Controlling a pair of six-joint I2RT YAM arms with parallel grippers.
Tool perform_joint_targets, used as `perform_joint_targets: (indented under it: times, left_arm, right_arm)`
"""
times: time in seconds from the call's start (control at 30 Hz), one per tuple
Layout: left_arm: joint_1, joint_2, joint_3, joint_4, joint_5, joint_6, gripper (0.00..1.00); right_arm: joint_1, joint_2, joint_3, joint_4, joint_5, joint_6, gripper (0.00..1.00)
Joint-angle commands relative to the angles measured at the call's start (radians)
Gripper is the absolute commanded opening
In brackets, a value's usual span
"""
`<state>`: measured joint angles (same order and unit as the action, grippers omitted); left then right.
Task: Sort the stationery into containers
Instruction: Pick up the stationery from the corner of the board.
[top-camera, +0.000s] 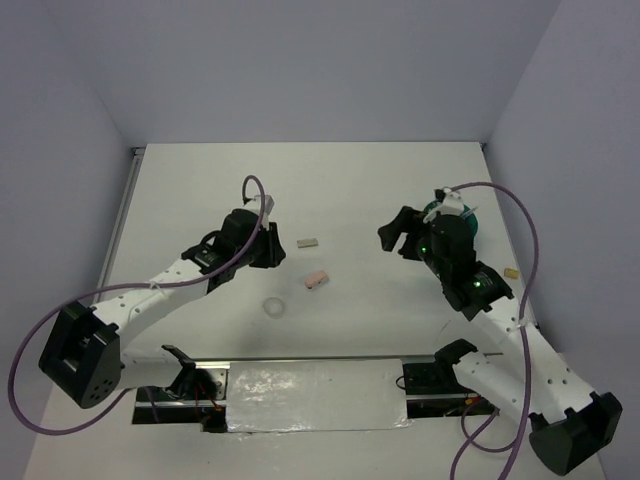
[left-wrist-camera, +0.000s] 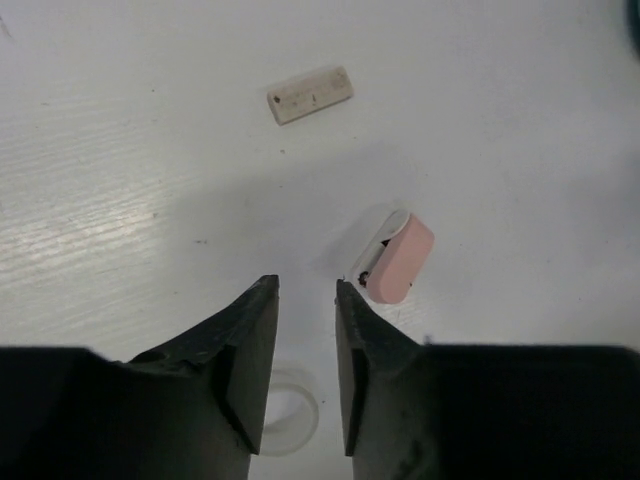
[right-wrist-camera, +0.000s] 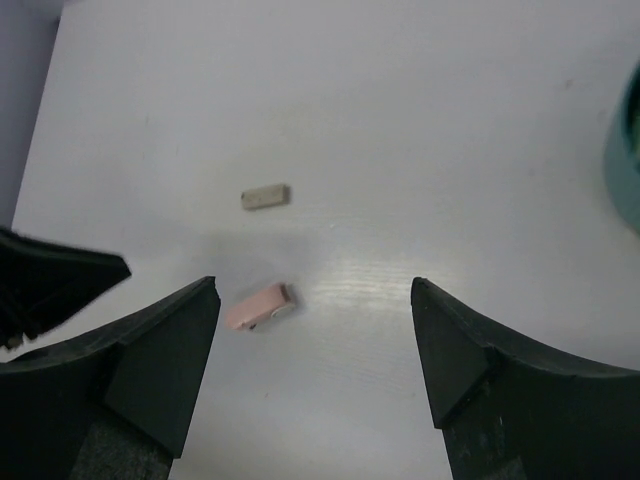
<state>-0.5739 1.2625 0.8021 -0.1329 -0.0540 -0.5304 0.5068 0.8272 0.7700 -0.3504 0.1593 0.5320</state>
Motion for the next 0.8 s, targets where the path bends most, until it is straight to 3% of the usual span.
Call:
perform_joint_targets:
  times: [0.0,0.07,0.17,0.23,0.37,0.47,0.6,0.77]
  left_arm:
    - [-0.023,-0.055,0.0,0.004,0.033,-0.048,0.43]
    - [-0.037,-0.08,-0.001,-0.013,0.022,-0.049,0.6]
    - [-0.044,-0.11,0.005,-0.043,0.016,-0.054,0.74]
    - [-0.05,-0.124,0.025,-0.068,0.026,-0.059,0.76]
    - [-0.108,-0.155,0.098,-0.198,-0.036,-0.079,0.83]
    - [-0.141,-0.196,0.161,-0.353,-0.108,-0.094,0.99]
    - [-0.149,-0.277,0.209,-0.554,-0.199,-0.115,0.99]
    - [-0.149,-0.414,0.218,-0.741,-0.313,-0.071,0.99]
  right_arm:
    - [-0.129,-0.063,-0.043,0.013,-0.061,0.023,0.84]
    - [-0.155,-0.062,-0.047,-0.002,-0.079,0.014,0.84]
    - [-0.156,-0.08,-0.057,0.002,-0.066,0.02,0.84]
    - [-0.159,-0.085,-0.046,-0.042,0.006,0.043,0.86]
    - [-0.224,-0.057,-0.006,-0.194,0.314,0.085,1.0]
    - [-0.324,-0.022,0.0,-0.223,0.327,0.094,1.0]
    - [-0.604,-0.037,-0.049,-0.199,0.196,0.131,1.0]
    - [-0.663,-0.065,-0.052,-0.281,0.377,0.278,1.0]
